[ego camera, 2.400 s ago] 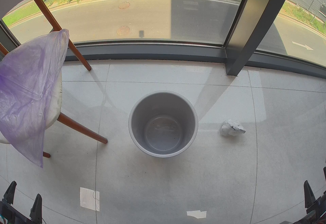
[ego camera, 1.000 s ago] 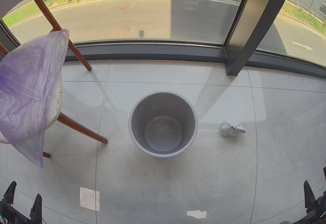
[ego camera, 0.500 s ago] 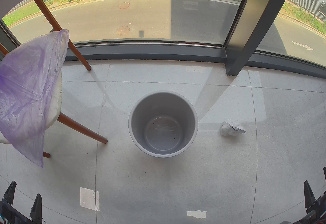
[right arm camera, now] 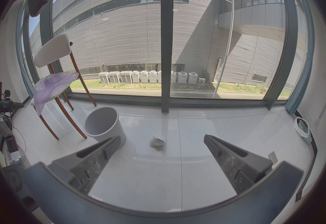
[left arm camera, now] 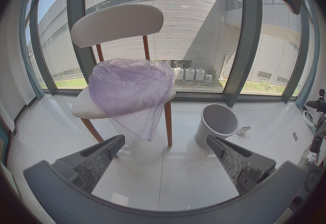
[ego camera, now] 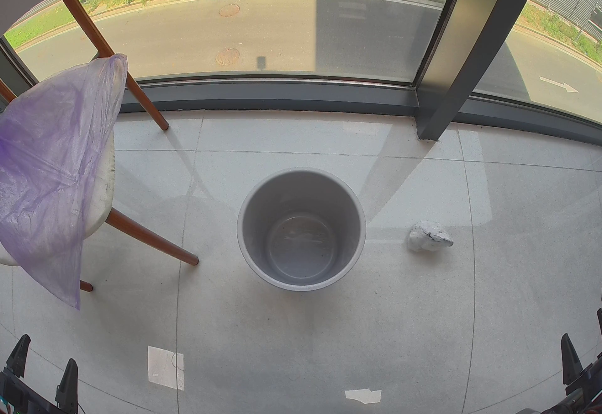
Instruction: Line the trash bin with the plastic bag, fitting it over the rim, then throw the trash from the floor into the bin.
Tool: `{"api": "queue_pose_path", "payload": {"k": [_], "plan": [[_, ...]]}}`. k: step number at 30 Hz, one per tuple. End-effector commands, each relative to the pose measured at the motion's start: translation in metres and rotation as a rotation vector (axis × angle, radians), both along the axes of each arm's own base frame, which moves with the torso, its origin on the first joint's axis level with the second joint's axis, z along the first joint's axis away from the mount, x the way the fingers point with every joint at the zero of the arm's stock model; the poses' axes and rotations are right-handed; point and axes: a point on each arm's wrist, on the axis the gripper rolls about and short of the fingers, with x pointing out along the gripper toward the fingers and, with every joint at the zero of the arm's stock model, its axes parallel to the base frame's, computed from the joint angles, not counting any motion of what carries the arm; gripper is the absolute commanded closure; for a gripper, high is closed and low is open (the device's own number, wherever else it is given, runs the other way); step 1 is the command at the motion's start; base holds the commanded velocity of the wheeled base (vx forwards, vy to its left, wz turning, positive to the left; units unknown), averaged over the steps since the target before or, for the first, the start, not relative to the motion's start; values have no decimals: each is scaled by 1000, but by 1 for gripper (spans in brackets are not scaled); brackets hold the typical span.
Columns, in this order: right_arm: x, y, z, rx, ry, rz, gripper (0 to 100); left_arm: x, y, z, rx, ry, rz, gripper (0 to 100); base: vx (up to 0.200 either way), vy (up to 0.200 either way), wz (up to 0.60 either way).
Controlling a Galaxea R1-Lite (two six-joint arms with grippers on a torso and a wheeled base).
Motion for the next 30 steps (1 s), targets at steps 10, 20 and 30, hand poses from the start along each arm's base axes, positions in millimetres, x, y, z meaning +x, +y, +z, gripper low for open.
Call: {"api": "queue_pose_path", "payload": {"k": [10, 20, 30], "plan": [[0, 0, -5, -2, 0, 6, 0, 0, 0, -5, 9, 6, -1, 0, 0, 0, 0], [0, 0, -5, -11, 0, 9, 0, 0, 0, -5, 23, 3, 1, 0, 0, 0, 0], [0, 0, -5, -9, 0, 9, 0, 0, 0, -2, 26, -26, 1, 0, 0, 0, 0]]}}
